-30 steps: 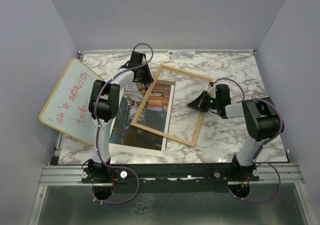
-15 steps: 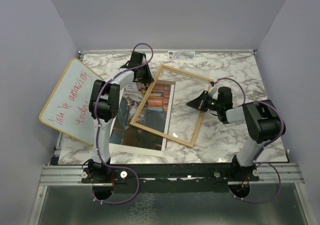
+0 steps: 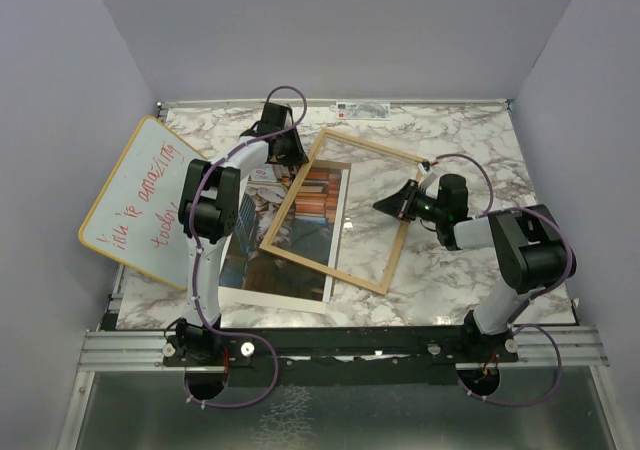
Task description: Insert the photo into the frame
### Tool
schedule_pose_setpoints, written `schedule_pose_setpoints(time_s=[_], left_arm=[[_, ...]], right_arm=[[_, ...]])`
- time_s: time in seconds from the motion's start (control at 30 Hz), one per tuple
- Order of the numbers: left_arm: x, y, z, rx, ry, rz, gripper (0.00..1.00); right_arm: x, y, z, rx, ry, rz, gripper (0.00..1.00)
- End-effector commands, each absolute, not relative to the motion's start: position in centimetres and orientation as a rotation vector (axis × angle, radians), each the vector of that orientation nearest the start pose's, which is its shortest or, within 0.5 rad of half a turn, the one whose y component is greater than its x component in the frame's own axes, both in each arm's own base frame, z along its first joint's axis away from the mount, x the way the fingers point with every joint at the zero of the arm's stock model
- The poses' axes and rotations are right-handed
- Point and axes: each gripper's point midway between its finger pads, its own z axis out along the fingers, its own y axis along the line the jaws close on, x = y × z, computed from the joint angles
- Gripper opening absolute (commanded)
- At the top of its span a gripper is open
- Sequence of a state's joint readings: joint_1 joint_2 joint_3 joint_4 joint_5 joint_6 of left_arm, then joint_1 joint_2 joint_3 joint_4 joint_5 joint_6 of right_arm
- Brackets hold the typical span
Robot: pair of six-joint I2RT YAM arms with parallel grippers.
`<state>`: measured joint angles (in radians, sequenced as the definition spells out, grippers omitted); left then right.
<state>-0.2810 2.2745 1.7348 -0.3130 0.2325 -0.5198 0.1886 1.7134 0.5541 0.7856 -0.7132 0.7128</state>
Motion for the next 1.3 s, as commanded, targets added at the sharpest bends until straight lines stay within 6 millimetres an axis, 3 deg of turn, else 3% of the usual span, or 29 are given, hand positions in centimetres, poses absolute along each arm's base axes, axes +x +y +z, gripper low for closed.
schedule_pose_setpoints(time_s=[0.0,0.5,0.57,0.67,0.77,1.03,1.13,1.27], left_arm=[[45.9,-18.4,-6.3,-0.249,2.822,-0.406,0.23],[45.7,-18.5,-6.1,-0.248,2.825,-0.417,0.23],[45.7,-18.5,-6.0,-0.247,2.822,-0.420,0.23],[45.8,-18.6,-5.8,-0.246,2.817,-0.422,0.24],[45.9,-18.4,-5.2,-0.230,2.806,-0.415,0.27],[46.1,-18.0,-3.6,-0.204,2.780,-0.391,0.38],[45.9,-17.9,-3.3,-0.193,2.779,-0.392,0.40],[45.5,-17.8,-2.9,-0.187,2.778,-0.392,0.43]], right_arm=[[34.2,20.5,9.1,-0.084,2.000,1.246,0.01],[35.0,21.0,7.3,0.064,2.062,1.328,0.01],[35.0,21.2,6.9,0.108,2.098,1.361,0.06],[34.6,21.6,6.5,0.194,2.142,1.432,0.33],[34.4,21.6,7.0,0.246,2.154,1.452,0.47],[34.9,21.6,8.5,0.327,2.159,1.464,0.51],[34.9,21.2,8.2,0.369,2.184,1.428,0.60],[35.0,20.7,7.5,0.426,2.225,1.366,0.61]])
